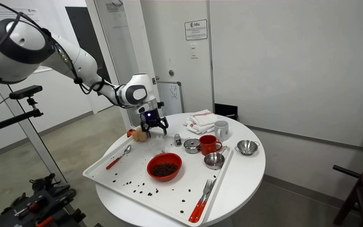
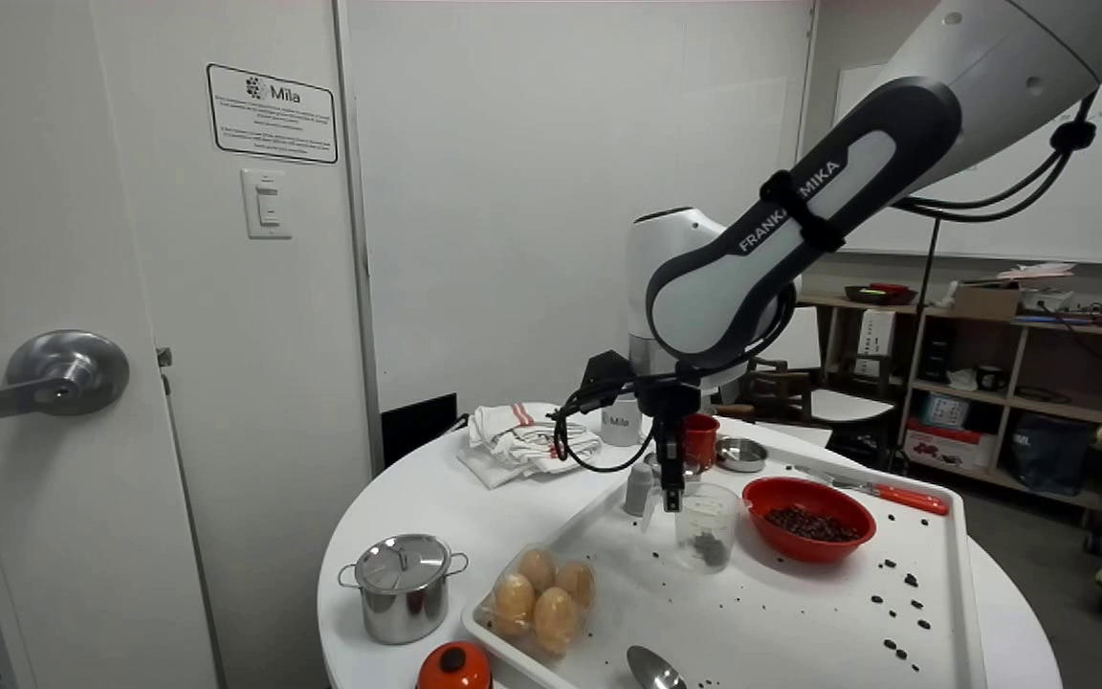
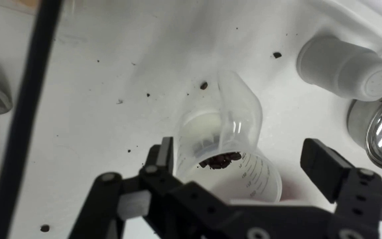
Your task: Pour the contents of the cup into the bowl
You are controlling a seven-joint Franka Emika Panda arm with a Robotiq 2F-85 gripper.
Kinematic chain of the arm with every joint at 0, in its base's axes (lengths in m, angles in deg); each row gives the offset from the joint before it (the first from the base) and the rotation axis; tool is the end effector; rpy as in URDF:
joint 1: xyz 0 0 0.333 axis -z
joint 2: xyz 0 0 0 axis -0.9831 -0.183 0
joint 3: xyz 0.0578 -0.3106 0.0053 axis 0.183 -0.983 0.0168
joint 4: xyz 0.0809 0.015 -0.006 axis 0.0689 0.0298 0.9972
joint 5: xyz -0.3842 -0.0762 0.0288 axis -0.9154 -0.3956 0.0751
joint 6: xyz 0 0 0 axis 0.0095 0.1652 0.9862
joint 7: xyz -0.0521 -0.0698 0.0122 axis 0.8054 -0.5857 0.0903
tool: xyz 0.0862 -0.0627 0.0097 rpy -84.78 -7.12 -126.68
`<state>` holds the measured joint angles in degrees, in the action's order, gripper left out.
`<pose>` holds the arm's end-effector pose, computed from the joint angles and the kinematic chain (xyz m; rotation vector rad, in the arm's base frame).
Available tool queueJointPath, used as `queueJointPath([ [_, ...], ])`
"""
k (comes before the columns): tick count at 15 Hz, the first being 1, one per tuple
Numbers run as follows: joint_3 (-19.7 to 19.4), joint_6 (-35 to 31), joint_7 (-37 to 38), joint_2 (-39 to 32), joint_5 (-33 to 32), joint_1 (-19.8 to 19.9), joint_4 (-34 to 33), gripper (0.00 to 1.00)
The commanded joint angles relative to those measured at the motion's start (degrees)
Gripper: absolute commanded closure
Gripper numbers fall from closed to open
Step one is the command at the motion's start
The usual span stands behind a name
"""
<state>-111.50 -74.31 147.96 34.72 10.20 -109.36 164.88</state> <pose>0.6877 0.0998 0.1274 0.8260 -2.9641 0.1956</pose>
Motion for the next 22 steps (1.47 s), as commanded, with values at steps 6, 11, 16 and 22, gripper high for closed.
queueJointPath([
  [6, 6.1, 0.09, 2.04, -0.1, -5.82, 5.21, -2.68, 0.67],
  [11, 3.01, 1.15, -0.66, -1.58, -1.96, 2.91, -3.7, 0.89],
  [16, 8.53, -1.31, -0.5, 4.81, -11.64, 7.56, 0.59, 0.89],
  [22, 15.27, -3.69, -7.3, 14.79, -14.8, 14.59, 9.04, 0.89],
])
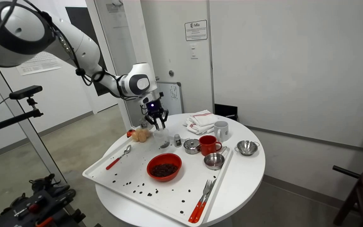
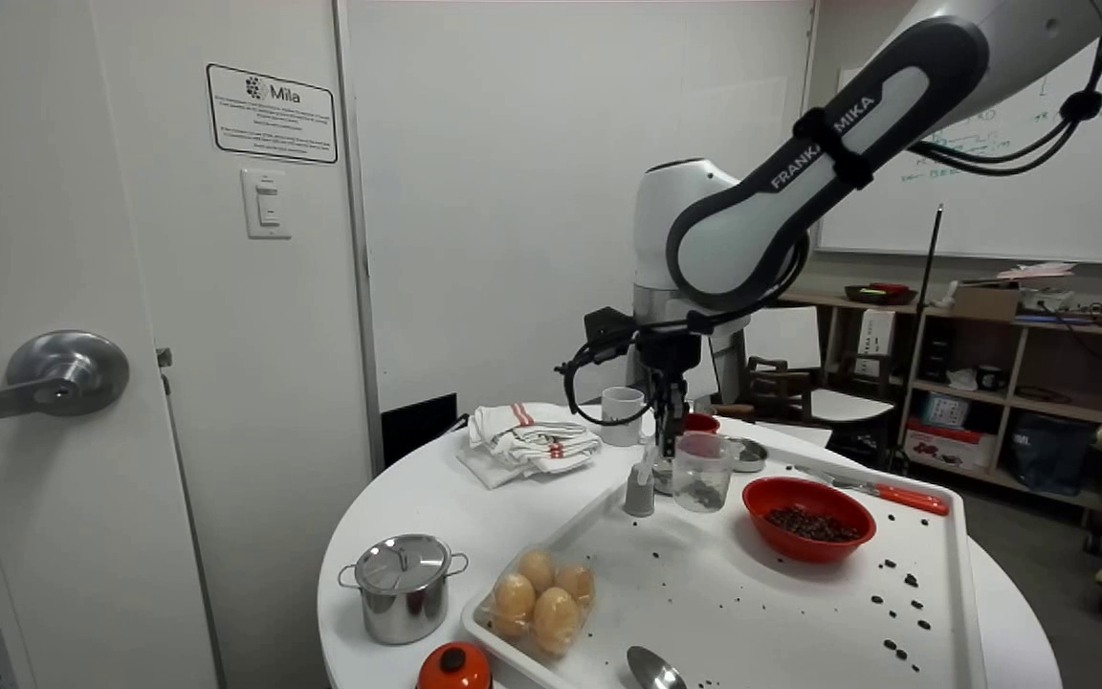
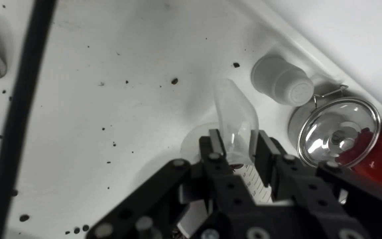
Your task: Pour the contents of the cup into the bowl
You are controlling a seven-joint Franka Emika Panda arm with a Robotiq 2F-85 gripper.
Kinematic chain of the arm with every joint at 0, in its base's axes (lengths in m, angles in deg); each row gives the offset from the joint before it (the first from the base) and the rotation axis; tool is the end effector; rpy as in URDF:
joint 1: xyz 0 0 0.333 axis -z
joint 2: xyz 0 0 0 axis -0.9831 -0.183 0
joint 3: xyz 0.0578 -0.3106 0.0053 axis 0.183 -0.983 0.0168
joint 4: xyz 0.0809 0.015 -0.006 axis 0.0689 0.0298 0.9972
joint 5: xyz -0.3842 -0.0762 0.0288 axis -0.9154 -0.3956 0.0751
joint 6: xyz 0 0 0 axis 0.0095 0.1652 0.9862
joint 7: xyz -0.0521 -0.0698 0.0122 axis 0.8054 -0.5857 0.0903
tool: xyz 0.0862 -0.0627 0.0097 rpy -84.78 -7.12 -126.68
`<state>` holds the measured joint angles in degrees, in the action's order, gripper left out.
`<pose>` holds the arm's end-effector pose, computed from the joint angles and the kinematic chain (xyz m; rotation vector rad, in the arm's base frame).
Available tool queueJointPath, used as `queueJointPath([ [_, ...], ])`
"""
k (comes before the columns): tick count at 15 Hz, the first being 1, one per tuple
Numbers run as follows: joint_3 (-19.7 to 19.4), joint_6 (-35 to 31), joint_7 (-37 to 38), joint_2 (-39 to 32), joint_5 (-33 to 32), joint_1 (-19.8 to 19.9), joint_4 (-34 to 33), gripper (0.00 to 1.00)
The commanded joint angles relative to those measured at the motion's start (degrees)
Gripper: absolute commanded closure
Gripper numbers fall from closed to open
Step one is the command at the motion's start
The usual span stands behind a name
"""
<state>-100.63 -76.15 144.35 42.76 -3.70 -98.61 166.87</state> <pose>0.6985 0.0798 0.1804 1.0780 -2.9404 0.2038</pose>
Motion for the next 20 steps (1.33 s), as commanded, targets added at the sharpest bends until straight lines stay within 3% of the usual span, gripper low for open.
queueJointPath([
  [1, 5.84, -1.61, -5.09, 8.37, 0.04, 5.21, 8.69, 0.89],
  [9, 9.26, -2.82, -11.23, 20.99, 0.4, 10.26, 24.71, 0.89],
  [15, 15.47, -5.0, -31.4, 30.55, 9.89, 17.14, 38.07, 0.89],
  [20, 16.84, -1.2, -51.14, 33.86, 22.79, 21.75, 41.84, 0.88],
])
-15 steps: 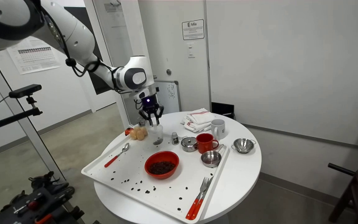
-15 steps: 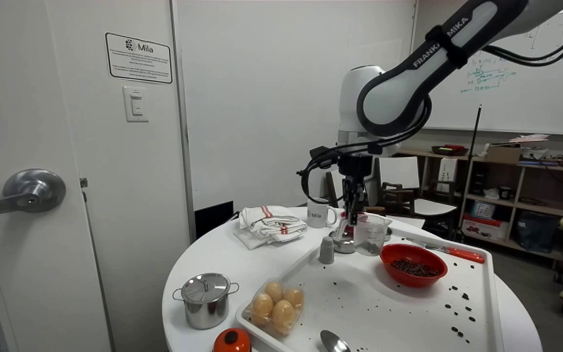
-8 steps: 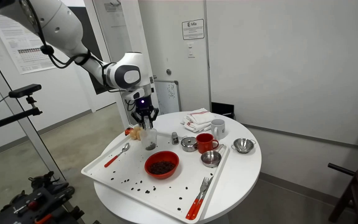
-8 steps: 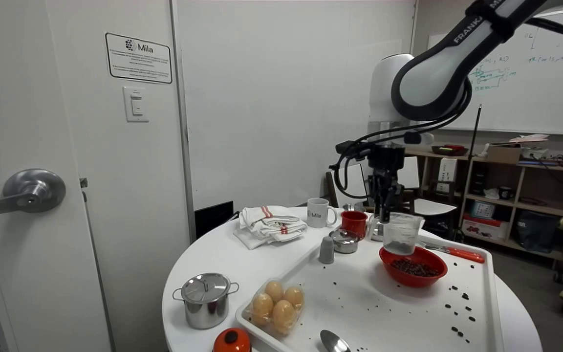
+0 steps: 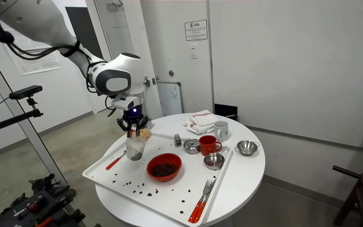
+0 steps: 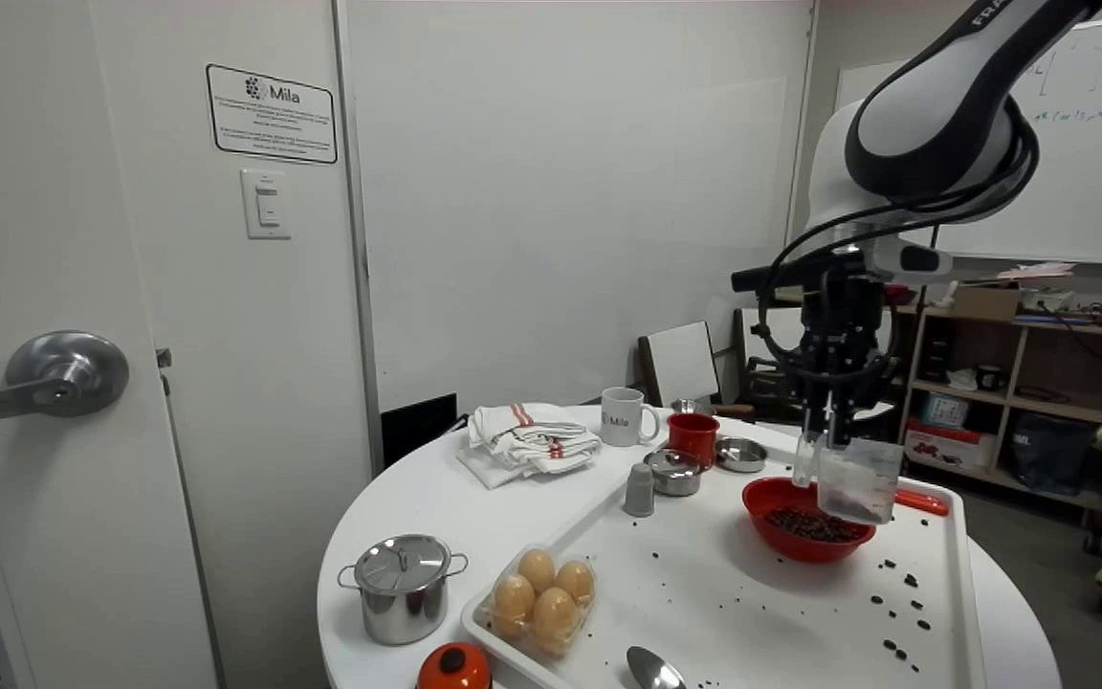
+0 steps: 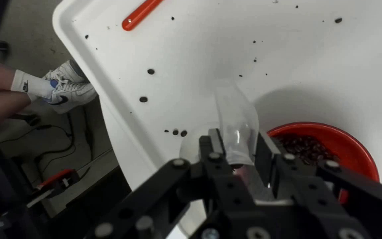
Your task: Pour the contents of the cup into the bowl
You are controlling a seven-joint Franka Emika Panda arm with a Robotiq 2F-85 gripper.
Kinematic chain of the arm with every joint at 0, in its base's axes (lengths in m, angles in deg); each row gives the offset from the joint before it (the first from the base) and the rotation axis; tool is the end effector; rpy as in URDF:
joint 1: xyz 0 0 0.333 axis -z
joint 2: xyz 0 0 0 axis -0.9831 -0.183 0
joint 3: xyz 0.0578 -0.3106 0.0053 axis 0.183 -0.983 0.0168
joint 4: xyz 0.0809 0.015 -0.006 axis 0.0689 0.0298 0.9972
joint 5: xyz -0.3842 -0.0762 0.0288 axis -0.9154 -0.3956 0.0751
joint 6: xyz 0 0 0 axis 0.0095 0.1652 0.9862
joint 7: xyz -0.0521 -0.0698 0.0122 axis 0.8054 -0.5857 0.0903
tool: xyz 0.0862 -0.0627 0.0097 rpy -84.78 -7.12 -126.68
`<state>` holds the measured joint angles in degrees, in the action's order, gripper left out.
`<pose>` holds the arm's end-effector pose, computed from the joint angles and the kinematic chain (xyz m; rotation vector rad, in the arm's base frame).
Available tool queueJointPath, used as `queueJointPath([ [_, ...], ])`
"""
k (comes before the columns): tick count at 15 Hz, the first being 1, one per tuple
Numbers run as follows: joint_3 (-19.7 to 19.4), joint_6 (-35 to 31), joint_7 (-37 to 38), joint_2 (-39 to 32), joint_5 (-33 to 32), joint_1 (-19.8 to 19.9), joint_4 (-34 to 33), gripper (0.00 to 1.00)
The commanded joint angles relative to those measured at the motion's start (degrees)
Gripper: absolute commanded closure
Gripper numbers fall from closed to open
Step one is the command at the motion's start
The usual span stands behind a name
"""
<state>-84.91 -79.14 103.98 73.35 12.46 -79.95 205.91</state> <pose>0.5330 0.0142 0.2358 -1.5265 2.6460 0.3654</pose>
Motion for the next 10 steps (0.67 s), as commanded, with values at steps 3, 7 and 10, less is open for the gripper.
queueJointPath([
  [3, 0.36, 4.21, -21.23, 2.07, 12.39, 4.98, 0.83, 0.88],
  [7, -0.6, 9.78, -31.51, -0.34, 19.66, 7.0, -2.31, 0.89],
  [10, -1.62, 15.75, -36.54, -1.5, 24.06, 7.89, -3.81, 0.89],
])
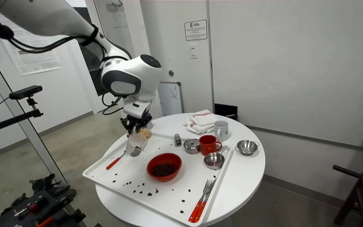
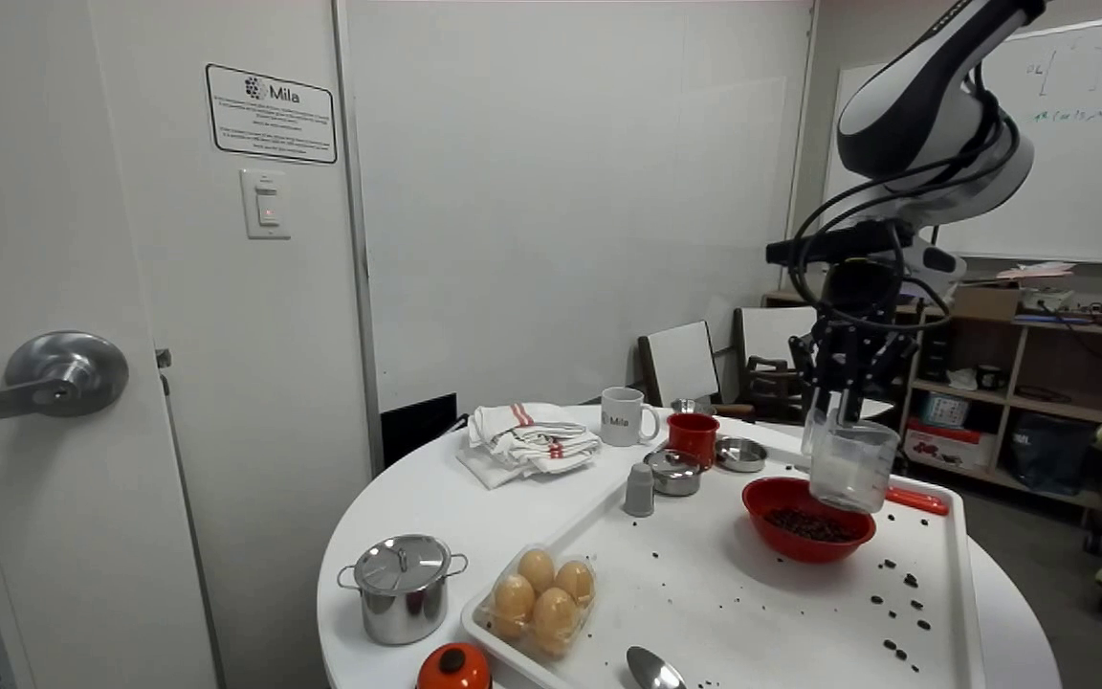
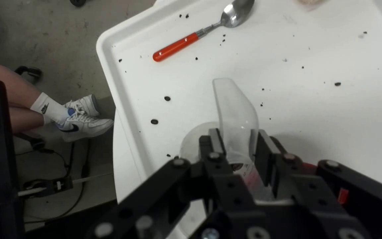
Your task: Pour the contents of the cup into the bowl
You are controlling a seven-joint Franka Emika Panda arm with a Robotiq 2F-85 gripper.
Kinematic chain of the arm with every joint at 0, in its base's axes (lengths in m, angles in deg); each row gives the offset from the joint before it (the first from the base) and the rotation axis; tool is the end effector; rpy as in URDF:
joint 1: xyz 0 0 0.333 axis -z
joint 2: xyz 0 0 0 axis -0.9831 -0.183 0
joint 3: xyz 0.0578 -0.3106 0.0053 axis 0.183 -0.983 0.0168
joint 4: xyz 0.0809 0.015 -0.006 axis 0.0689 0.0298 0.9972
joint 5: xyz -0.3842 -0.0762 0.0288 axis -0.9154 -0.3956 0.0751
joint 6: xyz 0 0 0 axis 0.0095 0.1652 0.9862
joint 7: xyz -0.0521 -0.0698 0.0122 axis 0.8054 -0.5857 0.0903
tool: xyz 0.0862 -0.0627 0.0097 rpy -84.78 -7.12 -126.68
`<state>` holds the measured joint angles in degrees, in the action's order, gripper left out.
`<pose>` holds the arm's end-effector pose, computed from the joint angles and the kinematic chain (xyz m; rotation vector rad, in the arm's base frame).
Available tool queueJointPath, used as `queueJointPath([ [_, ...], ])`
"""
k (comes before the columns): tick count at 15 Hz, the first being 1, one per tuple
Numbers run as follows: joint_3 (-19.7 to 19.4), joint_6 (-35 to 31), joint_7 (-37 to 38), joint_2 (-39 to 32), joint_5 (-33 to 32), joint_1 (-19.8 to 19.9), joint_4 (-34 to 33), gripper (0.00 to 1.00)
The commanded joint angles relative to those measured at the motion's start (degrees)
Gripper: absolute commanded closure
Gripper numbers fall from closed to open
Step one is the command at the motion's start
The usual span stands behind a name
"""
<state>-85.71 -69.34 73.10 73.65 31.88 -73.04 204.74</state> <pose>0.5246 -0.0406 0.2379 -1.5972 2.2899 0.6518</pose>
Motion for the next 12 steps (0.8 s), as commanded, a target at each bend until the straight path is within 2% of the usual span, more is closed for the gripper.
queueJointPath([
  [1, -1.19, 8.18, -7.23, -2.18, 6.31, 1.36, -3.08, 0.89],
  [3, -2.3, 11.47, -8.6, -3.2, 8.64, 1.64, -4.07, 0.89],
  [4, -3.3, 6.98, -5.47, -2.73, 7.34, -0.21, -3.01, 0.88],
  [5, -3.53, 8.32, -6.12, -2.02, 6.6, -0.41, -2.38, 0.72],
  [8, -4.07, 7.78, -5.99, -2.59, 6.57, -0.46, -2.58, 0.72],
  [9, -4.05, 7.68, -5.95, -2.61, 6.57, -0.53, -2.58, 0.88],
  [12, -4.49, 12.17, -4.63, -4.3, 6.98, 0.17, -4.79, 0.88],
])
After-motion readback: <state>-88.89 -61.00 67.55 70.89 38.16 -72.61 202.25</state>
